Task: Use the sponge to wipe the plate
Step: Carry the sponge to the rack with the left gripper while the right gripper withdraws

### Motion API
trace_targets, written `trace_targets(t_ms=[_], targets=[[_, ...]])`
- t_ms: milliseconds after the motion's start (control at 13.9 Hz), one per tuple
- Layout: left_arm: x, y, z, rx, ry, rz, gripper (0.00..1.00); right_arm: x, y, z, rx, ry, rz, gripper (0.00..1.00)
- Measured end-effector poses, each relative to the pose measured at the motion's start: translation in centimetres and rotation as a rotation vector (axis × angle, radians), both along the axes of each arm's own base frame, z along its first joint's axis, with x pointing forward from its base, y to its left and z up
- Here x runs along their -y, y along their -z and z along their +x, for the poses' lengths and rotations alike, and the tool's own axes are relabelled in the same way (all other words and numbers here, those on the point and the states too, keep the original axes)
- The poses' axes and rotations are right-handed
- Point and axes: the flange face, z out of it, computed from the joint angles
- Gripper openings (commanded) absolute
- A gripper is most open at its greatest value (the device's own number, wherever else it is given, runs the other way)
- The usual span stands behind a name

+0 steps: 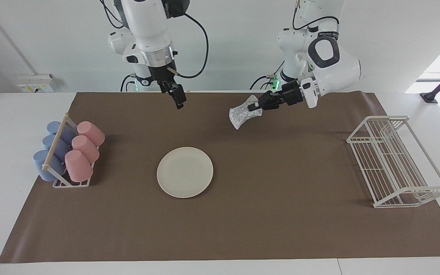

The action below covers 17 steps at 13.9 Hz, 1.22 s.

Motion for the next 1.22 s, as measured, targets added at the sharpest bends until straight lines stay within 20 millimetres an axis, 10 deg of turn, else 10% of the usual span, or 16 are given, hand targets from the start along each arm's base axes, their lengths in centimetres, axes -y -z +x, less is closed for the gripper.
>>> trace_targets(t_ms=[287,647,1222], targets=[[-2.3,1.3,0.1,0.053,0.097,0.239,0.0,11.0,0.9,2.0,0.008,-0.327,0.028,1.0],[-8.2,2.1,1.5,0.118,0.189,0.585,0.0,14.9,0.8,2.4,0.053,-0.722,0.028,1.0],[-11.9,-4.0,8.0,0.141,0.278,1.099,0.0,17.2,0.1,2.2,0.047,-0.816,0.008,1.0]])
